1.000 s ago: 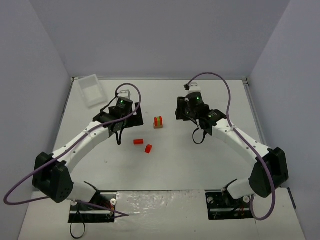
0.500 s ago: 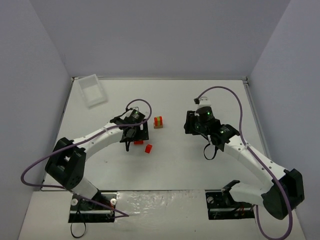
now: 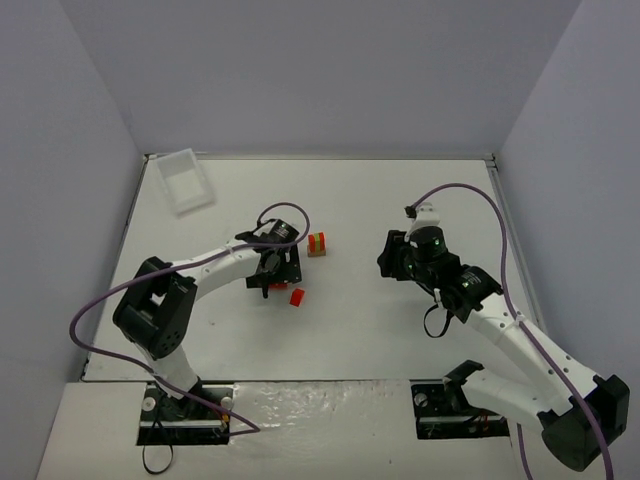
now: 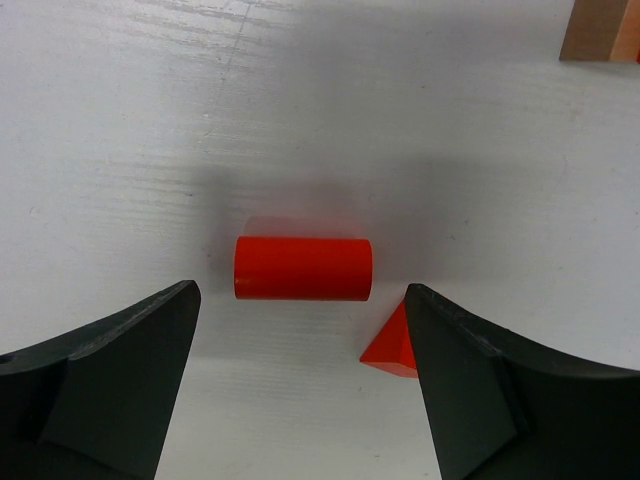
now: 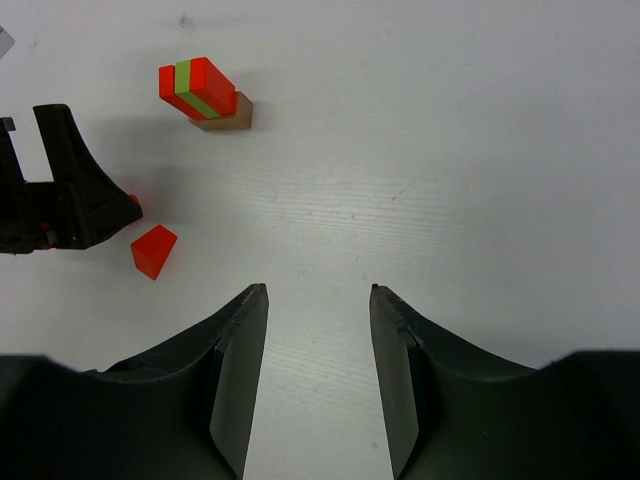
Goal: Build the wood block tower
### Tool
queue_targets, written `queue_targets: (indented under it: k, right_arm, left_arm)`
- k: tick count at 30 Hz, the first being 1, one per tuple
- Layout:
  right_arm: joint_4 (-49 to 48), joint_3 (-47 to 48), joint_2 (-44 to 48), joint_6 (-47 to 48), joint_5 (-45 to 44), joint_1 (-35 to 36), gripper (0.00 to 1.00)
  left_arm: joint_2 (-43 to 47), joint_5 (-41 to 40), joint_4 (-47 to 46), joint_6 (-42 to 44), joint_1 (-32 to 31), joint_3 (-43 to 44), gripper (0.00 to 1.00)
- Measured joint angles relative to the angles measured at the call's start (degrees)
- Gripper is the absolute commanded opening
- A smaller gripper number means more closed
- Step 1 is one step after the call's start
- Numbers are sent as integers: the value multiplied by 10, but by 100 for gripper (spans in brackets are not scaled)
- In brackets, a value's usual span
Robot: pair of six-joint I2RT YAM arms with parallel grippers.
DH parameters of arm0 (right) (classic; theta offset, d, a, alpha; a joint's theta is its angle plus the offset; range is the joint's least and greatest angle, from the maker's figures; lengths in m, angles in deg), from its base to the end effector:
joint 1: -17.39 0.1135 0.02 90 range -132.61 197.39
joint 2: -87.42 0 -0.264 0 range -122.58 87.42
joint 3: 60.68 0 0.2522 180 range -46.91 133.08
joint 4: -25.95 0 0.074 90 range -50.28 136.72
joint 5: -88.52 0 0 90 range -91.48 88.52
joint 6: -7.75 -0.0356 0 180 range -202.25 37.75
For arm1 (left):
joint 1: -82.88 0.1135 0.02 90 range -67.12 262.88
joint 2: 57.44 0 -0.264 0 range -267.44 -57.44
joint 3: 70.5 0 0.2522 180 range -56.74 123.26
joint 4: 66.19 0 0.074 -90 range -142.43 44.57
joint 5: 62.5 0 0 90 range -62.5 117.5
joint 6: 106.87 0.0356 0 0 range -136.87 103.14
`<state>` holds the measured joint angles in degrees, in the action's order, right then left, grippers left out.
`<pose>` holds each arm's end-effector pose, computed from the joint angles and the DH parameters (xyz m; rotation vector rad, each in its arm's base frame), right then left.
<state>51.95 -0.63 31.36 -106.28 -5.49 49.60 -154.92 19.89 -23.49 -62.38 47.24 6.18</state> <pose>0.1923 0.1182 0.3090 -0.0955 1.9965 0.5734 0.2782 -0.1936 0.1879 -0.2736 2.6787 -0.2763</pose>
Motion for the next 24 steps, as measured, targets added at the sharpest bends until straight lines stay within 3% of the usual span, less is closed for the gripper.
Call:
queue_targets:
  k: [8, 11, 15, 17, 19, 24]
  right_arm:
    - [7, -11, 9, 0, 0, 0, 43]
    - [10, -12, 9, 0, 2, 0, 43]
    - [11, -12, 9, 1, 6, 0, 43]
    - [11, -12, 9, 1, 10, 0, 43]
    - [11, -12, 9, 4, 16, 0, 43]
    - [14, -9, 8, 27, 45, 0, 43]
  left_arm:
    - [-24, -9, -6, -6, 0, 3, 71]
    - [-29, -15, -7, -6, 0, 3, 63]
    - [-29, -19, -7, -9, 0, 4, 45]
    - [-28, -21, -6, -10, 0, 4, 27]
    - [-22, -22, -5, -12, 0, 3, 18]
    - [36, -14, -3, -12, 0, 3, 9]
